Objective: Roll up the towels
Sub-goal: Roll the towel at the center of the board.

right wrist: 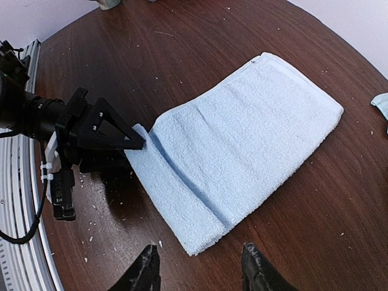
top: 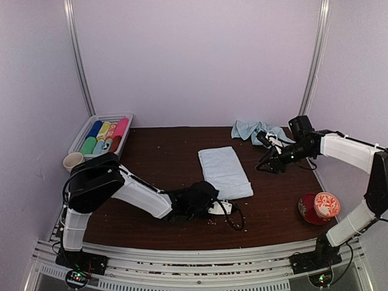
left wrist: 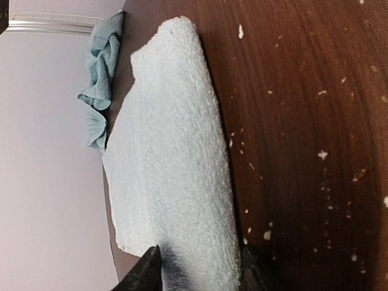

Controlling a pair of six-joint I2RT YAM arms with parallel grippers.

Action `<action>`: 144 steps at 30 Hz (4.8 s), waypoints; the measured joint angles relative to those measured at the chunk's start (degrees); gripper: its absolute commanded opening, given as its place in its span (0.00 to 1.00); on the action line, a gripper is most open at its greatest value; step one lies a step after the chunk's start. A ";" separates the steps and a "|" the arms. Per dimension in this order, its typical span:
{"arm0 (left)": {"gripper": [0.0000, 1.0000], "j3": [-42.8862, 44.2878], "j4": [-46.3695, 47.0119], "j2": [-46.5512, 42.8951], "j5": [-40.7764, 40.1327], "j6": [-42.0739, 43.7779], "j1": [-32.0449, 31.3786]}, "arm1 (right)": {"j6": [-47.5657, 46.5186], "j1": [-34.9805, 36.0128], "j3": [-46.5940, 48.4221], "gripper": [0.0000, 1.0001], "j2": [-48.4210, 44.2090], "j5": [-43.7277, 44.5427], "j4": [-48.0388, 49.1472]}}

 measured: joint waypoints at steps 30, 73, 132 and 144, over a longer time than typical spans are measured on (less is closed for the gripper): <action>0.00 7.65 -21.51 -1.95 19.06 -9.77 5.38 | -36.17 3.17 -31.76 0.86 -20.31 -0.22 18.88; 0.00 14.60 -39.89 -3.13 44.63 -18.08 11.30 | -42.27 29.75 -42.34 0.36 4.00 44.63 67.95; 0.48 -3.32 -18.47 -12.07 42.95 -32.83 12.90 | -18.62 14.53 9.77 0.00 26.91 6.82 -16.76; 0.36 -1.18 -17.79 -9.22 43.91 -37.99 13.38 | -18.36 13.05 15.43 0.00 31.39 4.94 -24.15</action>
